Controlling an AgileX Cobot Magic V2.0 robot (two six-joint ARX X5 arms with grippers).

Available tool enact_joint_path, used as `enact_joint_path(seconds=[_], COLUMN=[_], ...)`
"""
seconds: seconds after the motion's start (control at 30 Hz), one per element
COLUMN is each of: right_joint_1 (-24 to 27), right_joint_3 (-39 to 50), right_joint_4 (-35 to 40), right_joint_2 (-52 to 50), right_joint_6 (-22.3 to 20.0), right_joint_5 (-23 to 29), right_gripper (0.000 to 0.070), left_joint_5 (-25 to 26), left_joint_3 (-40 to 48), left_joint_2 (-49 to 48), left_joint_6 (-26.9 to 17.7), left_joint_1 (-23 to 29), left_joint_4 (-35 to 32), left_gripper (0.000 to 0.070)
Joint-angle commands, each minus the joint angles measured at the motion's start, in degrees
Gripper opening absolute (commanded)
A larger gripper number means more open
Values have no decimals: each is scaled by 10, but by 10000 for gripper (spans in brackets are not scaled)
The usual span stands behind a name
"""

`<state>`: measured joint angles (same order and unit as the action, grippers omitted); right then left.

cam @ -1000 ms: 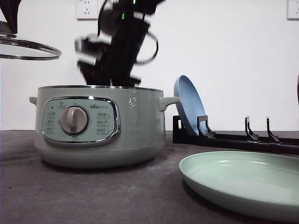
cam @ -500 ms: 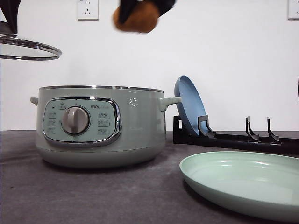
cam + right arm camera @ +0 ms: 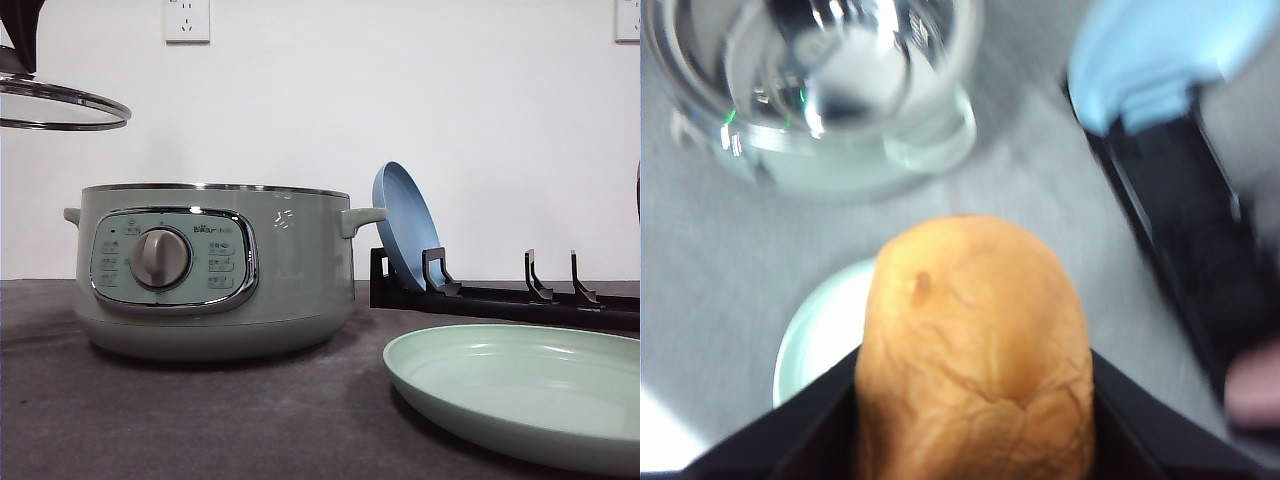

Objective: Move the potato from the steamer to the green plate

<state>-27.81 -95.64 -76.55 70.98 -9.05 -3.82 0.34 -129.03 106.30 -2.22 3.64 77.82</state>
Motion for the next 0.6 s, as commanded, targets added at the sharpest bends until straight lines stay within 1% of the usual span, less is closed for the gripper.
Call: enact_joint_path(seconds=[0.0, 0.17, 0.3, 0.4, 0.5, 0.57], right_joint_1=[2, 7, 7, 7, 7, 7], right_joint_3=[42, 192, 316, 402, 464, 499], right_joint_4=[-8, 36, 87, 147, 213, 260], right_joint_2=[-43, -164, -228, -252, -253, -246], right_joint_6=[20, 77, 134, 187, 246, 266], right_joint_5=[-13, -22, -32, -57, -56, -56], right_gripper=[194, 194, 194, 194, 194, 194], left_joint_5=[3, 3, 3, 3, 3, 3], left_joint_3=[-26, -26, -26, -25, -25, -25], left_joint_2=[-10, -10, -10, -10, -10, -10], left_joint_6=[1, 2, 3, 3, 3, 3], left_joint_1=[1, 0, -3, -7, -11, -11], left_joint_4=[-14, -13, -12, -12, -12, -12], left_gripper=[0, 0, 0, 0, 0, 0])
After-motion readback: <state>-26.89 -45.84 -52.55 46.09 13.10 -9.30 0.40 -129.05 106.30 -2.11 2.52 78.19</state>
